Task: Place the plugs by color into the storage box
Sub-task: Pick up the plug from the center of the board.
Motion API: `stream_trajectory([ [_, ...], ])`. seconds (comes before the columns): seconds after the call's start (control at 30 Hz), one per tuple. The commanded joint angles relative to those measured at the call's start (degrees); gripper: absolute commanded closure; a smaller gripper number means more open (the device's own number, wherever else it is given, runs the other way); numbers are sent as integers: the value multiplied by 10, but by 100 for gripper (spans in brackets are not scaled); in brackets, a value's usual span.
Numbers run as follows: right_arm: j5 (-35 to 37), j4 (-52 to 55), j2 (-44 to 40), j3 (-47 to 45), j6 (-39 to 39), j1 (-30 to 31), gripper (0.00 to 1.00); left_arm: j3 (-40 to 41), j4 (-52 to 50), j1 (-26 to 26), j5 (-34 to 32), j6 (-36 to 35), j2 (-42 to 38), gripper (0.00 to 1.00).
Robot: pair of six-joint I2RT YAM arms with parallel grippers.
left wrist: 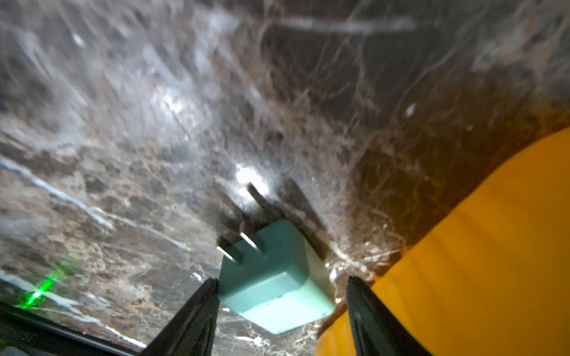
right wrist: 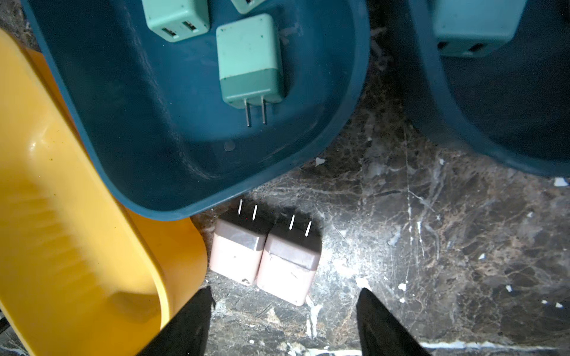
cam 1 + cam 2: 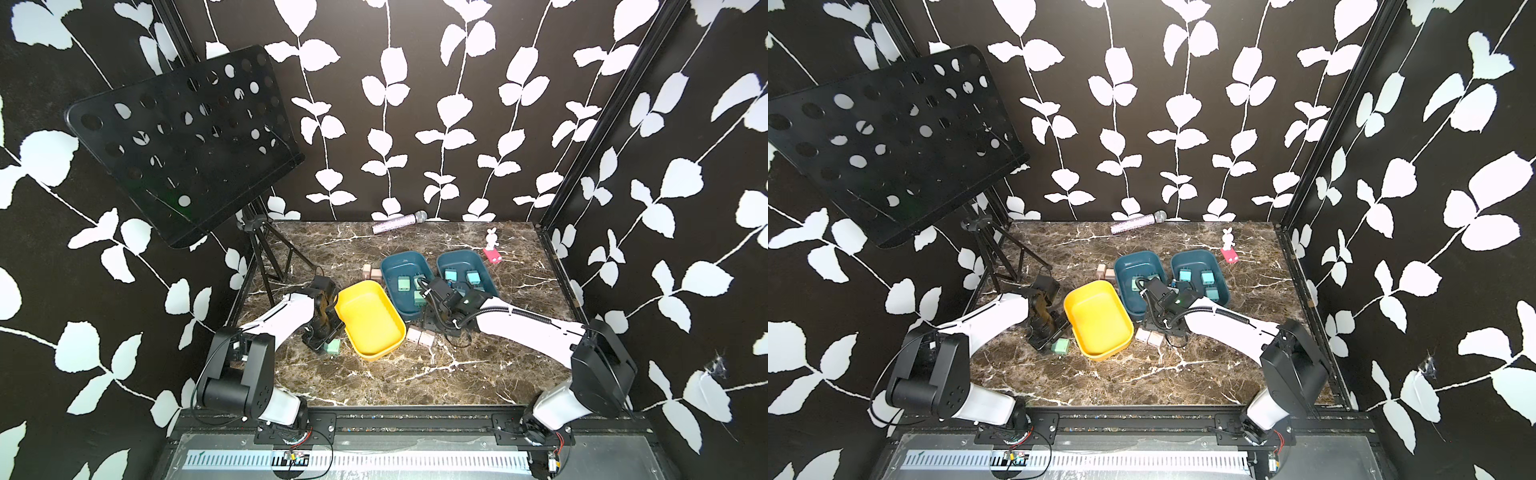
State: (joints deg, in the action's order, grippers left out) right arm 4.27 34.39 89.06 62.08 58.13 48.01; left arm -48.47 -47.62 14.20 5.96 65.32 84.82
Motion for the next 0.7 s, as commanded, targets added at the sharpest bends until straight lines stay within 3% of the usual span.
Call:
stream_trajectory([
  [0.0,11,9,-6,1,8,3,28,-18,-5,-3,-19,-21,14,33],
  [0.3,6,12,-4,1,3,5,27,-39,-20,-2,-22,-50,32,35],
  [0.67,2,-3,-6,-17,11,11,27,28,0,14,11,-36,14,37],
])
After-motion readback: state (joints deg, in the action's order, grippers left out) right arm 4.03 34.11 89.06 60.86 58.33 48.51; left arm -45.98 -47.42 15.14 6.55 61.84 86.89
